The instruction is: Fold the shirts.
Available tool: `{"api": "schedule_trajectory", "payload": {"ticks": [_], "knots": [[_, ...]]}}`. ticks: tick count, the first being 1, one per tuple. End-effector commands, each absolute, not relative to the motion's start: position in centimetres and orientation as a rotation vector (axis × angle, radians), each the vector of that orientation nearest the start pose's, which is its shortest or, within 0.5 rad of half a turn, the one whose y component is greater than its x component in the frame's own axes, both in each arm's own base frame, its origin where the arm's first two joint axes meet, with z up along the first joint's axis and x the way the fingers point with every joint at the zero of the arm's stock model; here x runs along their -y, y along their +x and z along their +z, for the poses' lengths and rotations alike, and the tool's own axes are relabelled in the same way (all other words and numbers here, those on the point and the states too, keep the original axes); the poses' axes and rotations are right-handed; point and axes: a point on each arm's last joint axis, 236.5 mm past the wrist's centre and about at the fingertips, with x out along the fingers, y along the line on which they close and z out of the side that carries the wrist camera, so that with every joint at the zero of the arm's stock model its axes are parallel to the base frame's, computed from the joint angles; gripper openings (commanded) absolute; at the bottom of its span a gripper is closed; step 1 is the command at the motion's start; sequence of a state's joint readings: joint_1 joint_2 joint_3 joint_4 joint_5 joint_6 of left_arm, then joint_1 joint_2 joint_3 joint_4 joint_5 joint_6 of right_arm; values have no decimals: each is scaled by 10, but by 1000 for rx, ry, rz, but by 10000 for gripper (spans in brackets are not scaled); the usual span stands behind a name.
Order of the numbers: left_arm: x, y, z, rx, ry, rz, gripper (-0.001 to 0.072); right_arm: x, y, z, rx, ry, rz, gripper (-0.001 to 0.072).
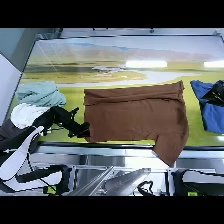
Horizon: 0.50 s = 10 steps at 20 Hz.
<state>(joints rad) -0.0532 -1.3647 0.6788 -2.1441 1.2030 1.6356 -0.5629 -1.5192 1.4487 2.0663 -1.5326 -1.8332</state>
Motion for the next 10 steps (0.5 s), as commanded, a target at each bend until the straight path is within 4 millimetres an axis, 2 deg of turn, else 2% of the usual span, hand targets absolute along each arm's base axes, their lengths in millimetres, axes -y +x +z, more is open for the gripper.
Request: {"api": "schedule_trajectory", "payload": {"ticks": [1, 3, 5, 6, 7, 8, 9, 10], "knots": [[114, 239, -110, -1773, -515, -249, 13, 103, 367, 25, -1378, 604, 110, 359], [95, 260, -100, -1724, -495, -222, 13, 104, 345, 17, -1420, 586, 56, 359], [78, 272, -94, -1693, -498, -195, 13, 109, 303, 1, -1491, 595, -74, 363], [73, 278, -91, -1672, -505, -198, 13, 105, 283, -7, -1521, 643, -122, 377], [70, 283, -89, -1650, -498, -209, 13, 93, 263, -14, -1551, 714, -141, 502], [67, 287, -89, -1634, -492, -212, 13, 73, 248, -21, -1576, 776, -116, 591], [67, 289, -90, -1621, -481, -219, 13, 53, 235, -28, -1597, 832, -93, 585], [67, 291, -90, -1614, -477, -221, 13, 33, 222, -37, -1618, 891, -73, 538]]}}
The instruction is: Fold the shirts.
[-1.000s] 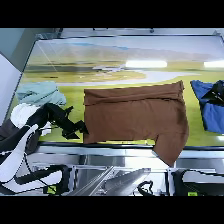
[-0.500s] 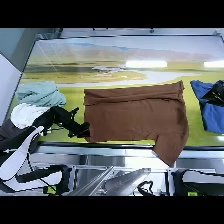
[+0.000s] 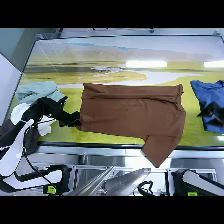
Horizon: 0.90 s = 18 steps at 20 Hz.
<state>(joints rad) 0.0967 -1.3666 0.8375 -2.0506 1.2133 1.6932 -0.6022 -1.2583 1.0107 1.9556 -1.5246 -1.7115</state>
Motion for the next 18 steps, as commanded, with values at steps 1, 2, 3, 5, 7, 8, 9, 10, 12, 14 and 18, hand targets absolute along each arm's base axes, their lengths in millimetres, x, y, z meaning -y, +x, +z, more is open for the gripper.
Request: {"api": "schedule_trajectory", "payload": {"ticks": [1, 2, 3, 5, 7, 8, 9, 10, 12, 14, 18], "knots": [[68, 291, -90, -1611, -470, -225, 13, 18, 210, -49, -1641, 916, -65, 483], [69, 292, -90, -1606, -461, -231, 13, 9, 197, -61, -1668, 925, -68, 480], [72, 293, -91, -1604, -451, -239, 13, -2, 184, -74, -1700, 945, -71, 480], [75, 292, -90, -1606, -443, -247, 13, -17, 164, -95, -1743, 987, -83, 480], [75, 292, -90, -1606, -442, -248, 13, -31, 159, -105, -1727, 1026, -52, 479], [75, 292, -90, -1606, -442, -248, 13, -36, 159, -108, -1714, 1047, -43, 479], [75, 292, -90, -1606, -442, -247, 13, -39, 159, -111, -1709, 1059, -41, 479], [75, 292, -90, -1606, -443, -247, 13, -39, 158, -115, -1713, 1062, -44, 479], [76, 292, -90, -1605, -444, -248, 13, -43, 156, -123, -1727, 1074, -31, 478], [76, 292, -90, -1607, -444, -249, 13, -47, 155, -127, -1744, 1096, -3, 478], [76, 289, -90, -1619, -447, -254, 13, -59, 188, -110, -1619, 1150, 140, 175]]}}
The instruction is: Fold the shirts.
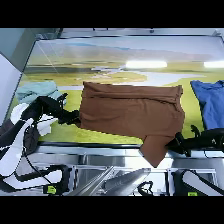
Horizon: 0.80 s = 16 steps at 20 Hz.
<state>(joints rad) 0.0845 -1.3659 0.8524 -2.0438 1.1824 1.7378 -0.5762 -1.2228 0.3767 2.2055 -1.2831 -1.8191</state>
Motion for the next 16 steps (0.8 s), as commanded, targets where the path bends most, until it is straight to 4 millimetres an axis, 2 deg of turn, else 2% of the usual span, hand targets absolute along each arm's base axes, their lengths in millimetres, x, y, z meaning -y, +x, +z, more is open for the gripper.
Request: {"api": "schedule_trajectory", "payload": {"ticks": [1, 2, 5, 8, 9, 11, 12, 14, 16], "knots": [[77, 288, -89, -1624, -447, -256, 13, -56, 196, -104, -1598, 1135, 162, 85], [78, 284, -88, -1639, -447, -262, 13, -51, 204, -98, -1582, 1118, 174, 25], [75, 269, -78, -1687, -459, -257, 13, -24, 219, -87, -1560, 1025, 102, 23], [45, 251, -66, -1725, -384, -115, 12, 14, 209, -86, -1585, 875, -74, 23], [38, 247, -62, -1726, -354, -96, 13, 20, 212, -83, -1561, 852, -97, 23], [47, 249, -53, -1699, -381, -122, 12, 26, 236, -72, -1472, 852, -84, 23], [55, 256, -50, -1669, -399, -144, 12, 27, 255, -61, -1406, 856, -46, 23], [69, 279, -43, -1608, -384, -181, 13, 24, 299, -34, -1265, 882, 44, 23], [82, 309, -38, -1562, -337, -216, 12, 26, 336, -20, -1211, 837, 81, 23]]}}
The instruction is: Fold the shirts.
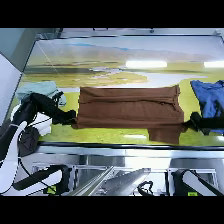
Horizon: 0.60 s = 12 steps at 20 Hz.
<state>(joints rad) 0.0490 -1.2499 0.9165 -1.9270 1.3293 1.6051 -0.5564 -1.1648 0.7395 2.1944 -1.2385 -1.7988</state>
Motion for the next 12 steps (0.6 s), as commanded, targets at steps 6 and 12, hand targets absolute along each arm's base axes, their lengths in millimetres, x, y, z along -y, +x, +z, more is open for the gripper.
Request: {"api": "schedule_trajectory", "payload": {"ticks": [6, 12], "knots": [[86, 424, -20, -1396, -343, -208, 13, 17, 457, 1, -1107, 697, 158, 23], [92, 487, -52, -1378, -336, -212, 13, -4, 512, -41, -1160, 674, 214, 24]]}}
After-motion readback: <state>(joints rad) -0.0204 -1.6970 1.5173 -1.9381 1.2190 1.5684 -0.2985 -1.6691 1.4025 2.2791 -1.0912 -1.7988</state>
